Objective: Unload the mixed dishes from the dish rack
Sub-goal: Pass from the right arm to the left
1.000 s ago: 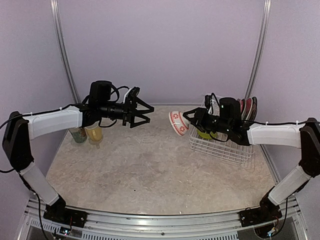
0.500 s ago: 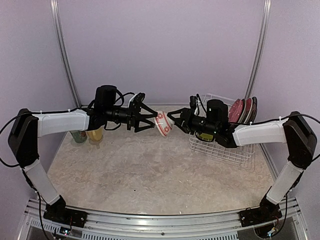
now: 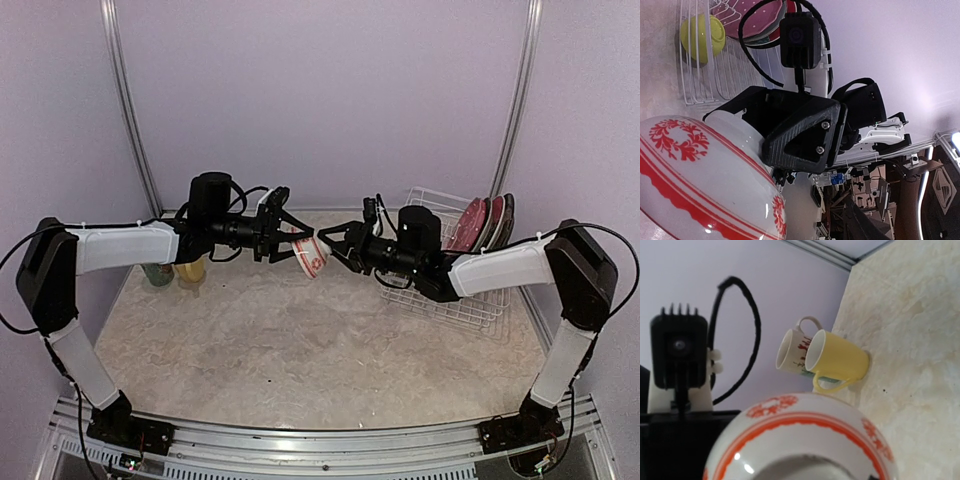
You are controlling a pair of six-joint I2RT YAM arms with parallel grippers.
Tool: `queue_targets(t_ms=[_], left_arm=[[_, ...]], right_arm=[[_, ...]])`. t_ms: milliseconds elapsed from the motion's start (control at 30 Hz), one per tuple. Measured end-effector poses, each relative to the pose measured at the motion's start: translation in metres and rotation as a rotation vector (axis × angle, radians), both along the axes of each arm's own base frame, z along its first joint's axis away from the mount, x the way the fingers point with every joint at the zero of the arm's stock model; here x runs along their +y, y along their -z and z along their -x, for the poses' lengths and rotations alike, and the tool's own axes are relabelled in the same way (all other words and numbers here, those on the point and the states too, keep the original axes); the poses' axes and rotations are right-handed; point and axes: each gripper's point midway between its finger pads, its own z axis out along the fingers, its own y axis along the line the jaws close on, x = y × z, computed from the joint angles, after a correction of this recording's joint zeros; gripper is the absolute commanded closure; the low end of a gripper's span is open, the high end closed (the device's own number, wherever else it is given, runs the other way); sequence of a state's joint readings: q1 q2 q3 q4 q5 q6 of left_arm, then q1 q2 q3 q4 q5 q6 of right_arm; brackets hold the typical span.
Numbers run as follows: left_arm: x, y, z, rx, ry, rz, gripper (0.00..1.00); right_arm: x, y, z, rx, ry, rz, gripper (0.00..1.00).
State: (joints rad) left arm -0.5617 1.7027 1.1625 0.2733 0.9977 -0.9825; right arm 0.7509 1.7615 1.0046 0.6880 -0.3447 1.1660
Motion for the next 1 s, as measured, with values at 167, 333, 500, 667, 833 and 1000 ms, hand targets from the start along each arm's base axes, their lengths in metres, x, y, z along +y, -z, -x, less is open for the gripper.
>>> queue_targets(t_ms=[167,333,500,667,833,1000], left_arm=[[0.003,0.001,-0.002,0.014,-0.001,0.006,0.75],[0.007,0.001,-0.005,0.017,-0.001,0.014,0.95],[0.009,-0.002,-0.007,-0.005,0.008,0.029,1.00],[0.011,0.003,-0.008,-0.006,0.007,0.012,1.00],[0.021,0.024,-0.021,0.021,-0.060,-0.094,1.00],[0.037,0.036,-0.043,0.034,-0.150,-0.221,1.00]], right_arm=[[0.004,0.000,0.002,0.004,-0.007,-0.016,1.00],[0.005,-0.004,0.002,-0.004,-0.003,-0.033,1.00],[0.005,-0.006,0.002,-0.005,-0.002,-0.043,0.71],[0.004,-0.001,0.000,-0.002,0.009,-0.025,0.29],[-0.006,0.007,-0.006,-0.006,0.050,0.023,0.02],[-0.031,0.014,-0.014,-0.007,0.116,0.117,0.00]])
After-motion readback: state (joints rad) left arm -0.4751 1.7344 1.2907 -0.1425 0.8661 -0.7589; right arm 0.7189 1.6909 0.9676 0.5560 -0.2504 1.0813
